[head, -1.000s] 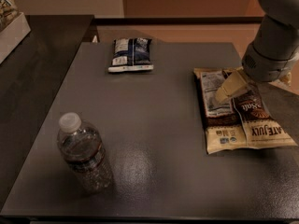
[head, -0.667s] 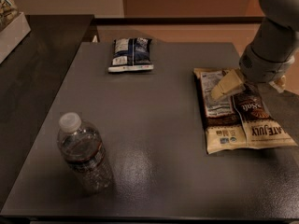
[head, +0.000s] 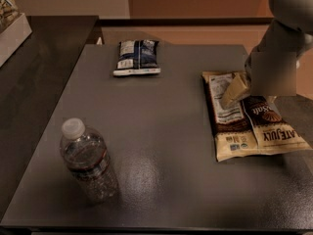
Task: Move brown chip bag near water bottle
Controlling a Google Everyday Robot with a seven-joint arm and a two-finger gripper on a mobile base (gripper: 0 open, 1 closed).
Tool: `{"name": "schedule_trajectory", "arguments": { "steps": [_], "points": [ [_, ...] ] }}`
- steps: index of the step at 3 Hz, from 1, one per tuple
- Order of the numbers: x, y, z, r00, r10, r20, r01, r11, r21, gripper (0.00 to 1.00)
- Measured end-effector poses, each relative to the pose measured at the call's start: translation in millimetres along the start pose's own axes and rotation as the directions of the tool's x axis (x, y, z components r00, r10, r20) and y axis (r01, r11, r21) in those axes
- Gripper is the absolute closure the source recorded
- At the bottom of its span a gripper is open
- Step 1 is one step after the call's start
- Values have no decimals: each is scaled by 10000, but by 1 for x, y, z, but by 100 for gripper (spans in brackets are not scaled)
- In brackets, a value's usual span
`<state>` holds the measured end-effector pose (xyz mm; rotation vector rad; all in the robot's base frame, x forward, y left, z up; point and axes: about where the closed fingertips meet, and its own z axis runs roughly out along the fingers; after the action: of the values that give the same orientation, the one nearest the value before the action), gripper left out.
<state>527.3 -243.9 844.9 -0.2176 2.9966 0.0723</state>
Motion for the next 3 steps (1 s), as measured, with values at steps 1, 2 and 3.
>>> {"name": "schedule_trajectory", "arguments": {
  "steps": [1,2,3],
  "points": [
    [-4,11,-2,9996,-250,88,252,9995,-180,62],
    [-7,31,-12,9967,-737,329,751,9962,-442,85],
    [-10,61,-28,9868,-1462,699,1517,9850,-818,100]
  ]
}}
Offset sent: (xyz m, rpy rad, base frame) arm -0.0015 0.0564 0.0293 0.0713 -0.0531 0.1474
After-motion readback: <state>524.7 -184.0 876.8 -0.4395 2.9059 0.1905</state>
